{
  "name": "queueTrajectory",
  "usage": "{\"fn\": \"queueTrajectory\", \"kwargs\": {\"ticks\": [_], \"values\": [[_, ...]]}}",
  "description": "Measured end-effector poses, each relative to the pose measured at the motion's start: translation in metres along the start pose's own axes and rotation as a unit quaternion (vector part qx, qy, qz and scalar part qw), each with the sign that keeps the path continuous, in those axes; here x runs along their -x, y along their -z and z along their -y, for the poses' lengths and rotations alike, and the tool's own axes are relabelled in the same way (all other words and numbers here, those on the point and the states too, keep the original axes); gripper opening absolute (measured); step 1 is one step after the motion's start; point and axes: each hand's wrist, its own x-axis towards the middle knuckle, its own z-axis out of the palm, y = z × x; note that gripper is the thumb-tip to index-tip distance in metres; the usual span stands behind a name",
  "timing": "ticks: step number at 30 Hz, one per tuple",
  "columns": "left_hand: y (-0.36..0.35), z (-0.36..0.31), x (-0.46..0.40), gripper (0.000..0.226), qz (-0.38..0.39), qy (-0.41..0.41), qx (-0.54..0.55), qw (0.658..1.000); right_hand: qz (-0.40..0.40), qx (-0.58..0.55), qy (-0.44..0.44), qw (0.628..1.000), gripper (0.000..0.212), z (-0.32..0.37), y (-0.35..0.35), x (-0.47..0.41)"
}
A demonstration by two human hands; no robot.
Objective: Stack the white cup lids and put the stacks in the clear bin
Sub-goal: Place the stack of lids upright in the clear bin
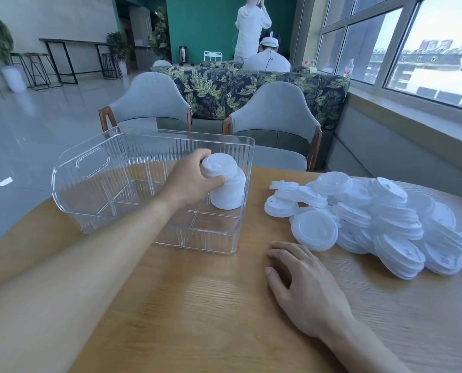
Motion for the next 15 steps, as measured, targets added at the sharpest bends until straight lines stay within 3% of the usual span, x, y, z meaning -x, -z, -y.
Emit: {"fn": "queueTrajectory", "kwargs": {"ticks": [15], "values": [[-0.016,-0.003,-0.022,0.062,0.053,0.005,-0.021,0.998,0.005,0.006,-0.003,1.000,0.032,0.000,-0.001,0.000]]}}
